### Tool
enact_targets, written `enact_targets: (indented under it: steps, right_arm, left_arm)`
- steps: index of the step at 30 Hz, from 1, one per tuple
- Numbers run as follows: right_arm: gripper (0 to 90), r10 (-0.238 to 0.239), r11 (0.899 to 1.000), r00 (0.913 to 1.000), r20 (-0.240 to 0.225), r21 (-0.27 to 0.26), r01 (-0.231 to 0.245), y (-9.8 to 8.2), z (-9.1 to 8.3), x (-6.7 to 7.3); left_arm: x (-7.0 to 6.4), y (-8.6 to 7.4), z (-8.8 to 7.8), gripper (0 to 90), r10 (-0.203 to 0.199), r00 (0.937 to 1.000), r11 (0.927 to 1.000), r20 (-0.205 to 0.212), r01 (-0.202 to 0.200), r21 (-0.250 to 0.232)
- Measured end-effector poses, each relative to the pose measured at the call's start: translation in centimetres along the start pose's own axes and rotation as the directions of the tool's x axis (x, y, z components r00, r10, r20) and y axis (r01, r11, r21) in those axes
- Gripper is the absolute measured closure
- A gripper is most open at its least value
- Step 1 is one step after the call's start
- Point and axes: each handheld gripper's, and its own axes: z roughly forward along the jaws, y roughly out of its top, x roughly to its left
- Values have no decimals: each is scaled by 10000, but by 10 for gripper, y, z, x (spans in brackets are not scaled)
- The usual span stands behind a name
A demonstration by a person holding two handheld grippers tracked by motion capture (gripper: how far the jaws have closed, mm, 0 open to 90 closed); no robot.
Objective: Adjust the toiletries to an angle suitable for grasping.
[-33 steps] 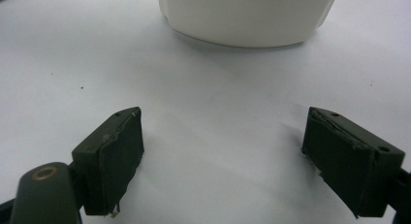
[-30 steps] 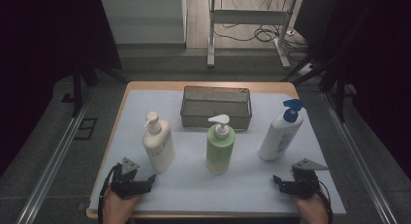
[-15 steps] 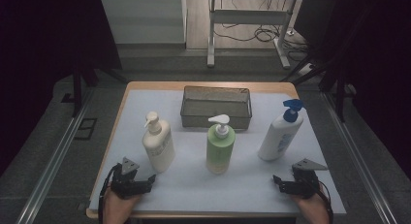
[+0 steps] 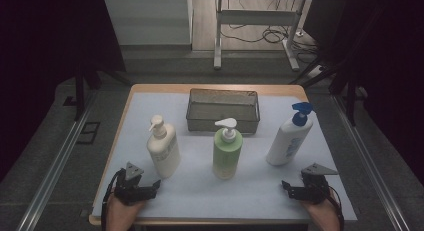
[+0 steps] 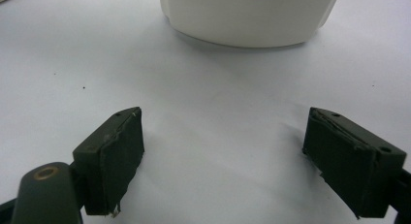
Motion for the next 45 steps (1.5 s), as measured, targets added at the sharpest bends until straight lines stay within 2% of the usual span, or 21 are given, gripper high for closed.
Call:
enact_targets:
  steps: [5,8,9,12,13,14,19,20,25,27,31,38,43,45]
  right_arm:
    - [179,113,9999,9999,-46,69,-113,2,-1,-2]
    - [247,150,9998,9999,-1,113,-150,3,-3,-4]
    - [299,280,9996,9995,-153,109,-278,4,-5,-6]
    - [347,303,9995,9993,-201,97,-301,6,-6,-8]
    - [403,280,9996,9995,-171,91,-279,8,-7,-9]
    - [403,280,9996,9995,-171,91,-279,8,-7,-9]
    - [564,293,9995,9991,-317,-64,-296,16,-10,-14]
    - [651,514,9985,9973,-526,-156,-523,18,-10,-18]
    - [792,573,9977,9974,-433,-326,-587,21,-9,-24]
    - [868,699,9966,9972,-249,-410,-709,25,-8,-28]
    - [898,767,9962,9971,21,-426,-765,29,-3,-34]
    - [899,1067,9936,9943,65,-385,-1064,34,9,-41]
    - [898,1080,9937,9942,25,-305,-1078,36,16,-43]
    - [898,1023,9946,9946,144,-210,-1020,37,18,-42]
  left_arm:
    - [0,0,0,122,0,10000,10000,0,0,-3]
    - [0,0,0,122,3,10000,10000,-7,-4,-9]
    - [0,0,0,122,3,10000,10000,-8,-3,-14]
    - [0,0,0,122,-4,10000,10000,-17,4,-23]
    - [0,0,0,123,-3,10000,10000,-13,3,-21]
    - [0,0,0,123,-9,10000,10000,-11,9,-22]
    - [0,0,0,122,-18,10000,10000,-4,18,-27]
    - [0,0,0,122,-16,10000,10000,-3,16,-29]
    - [0,0,0,122,-18,10000,10000,-6,18,-28]
    - [0,0,0,122,-17,10000,10000,-5,17,-30]
    - [0,0,0,123,-15,10000,10000,-8,15,-31]
    - [0,0,0,123,-15,10000,10000,-1,15,-31]
    - [0,0,0,122,-17,10000,10000,0,17,-35]
    - [0,0,0,123,-15,10000,10000,-10,15,-40]
